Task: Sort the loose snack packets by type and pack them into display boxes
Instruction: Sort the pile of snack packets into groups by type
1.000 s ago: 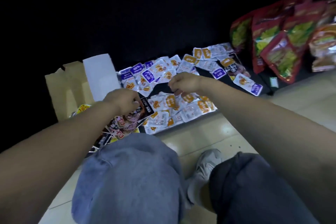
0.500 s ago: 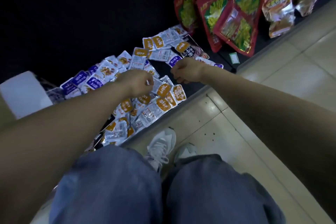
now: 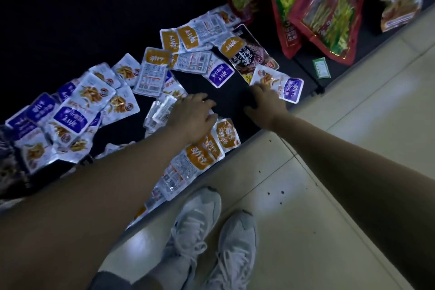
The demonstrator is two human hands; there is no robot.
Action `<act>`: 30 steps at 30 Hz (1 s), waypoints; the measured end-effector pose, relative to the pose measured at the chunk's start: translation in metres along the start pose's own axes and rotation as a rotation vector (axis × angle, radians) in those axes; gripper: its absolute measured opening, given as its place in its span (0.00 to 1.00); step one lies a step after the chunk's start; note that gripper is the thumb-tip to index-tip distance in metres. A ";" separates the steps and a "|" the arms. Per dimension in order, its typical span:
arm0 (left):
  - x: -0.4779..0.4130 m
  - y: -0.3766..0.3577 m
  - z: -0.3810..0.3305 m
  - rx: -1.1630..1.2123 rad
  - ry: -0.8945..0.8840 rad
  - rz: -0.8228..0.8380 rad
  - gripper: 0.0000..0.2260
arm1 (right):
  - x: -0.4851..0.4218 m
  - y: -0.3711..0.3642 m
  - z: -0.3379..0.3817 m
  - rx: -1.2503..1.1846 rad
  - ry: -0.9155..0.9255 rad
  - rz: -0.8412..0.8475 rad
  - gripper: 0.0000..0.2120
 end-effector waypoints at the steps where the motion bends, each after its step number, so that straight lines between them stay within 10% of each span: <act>1: -0.001 -0.002 -0.001 -0.010 0.006 -0.044 0.19 | 0.002 -0.007 0.001 0.050 0.032 0.017 0.30; 8: -0.021 -0.002 0.000 -0.081 0.014 -0.335 0.16 | -0.015 0.018 0.001 -0.170 0.208 -0.312 0.19; 12: -0.044 -0.004 0.005 -0.103 -0.022 -0.237 0.24 | -0.043 0.007 0.002 -0.049 0.069 -0.207 0.28; 18: -0.062 0.004 0.015 -0.085 -0.033 -0.280 0.17 | -0.042 0.021 0.008 -0.136 0.170 -0.382 0.13; 25: -0.072 0.008 0.018 -0.117 -0.039 -0.390 0.12 | -0.073 0.017 0.012 -0.193 -0.198 -0.288 0.47; 30: -0.066 0.007 0.025 -0.074 -0.099 -0.342 0.14 | -0.079 0.023 0.019 -0.699 -0.204 -0.127 0.53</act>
Point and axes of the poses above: each hand's wrist, its own x-axis away from the middle knuckle, its own y-axis out of the back of the hand, z = x × y, the point moved 5 cm from there along -x, towards the middle knuckle, and after that the axes turned 14 degrees about -y, right-handed, at the moved point
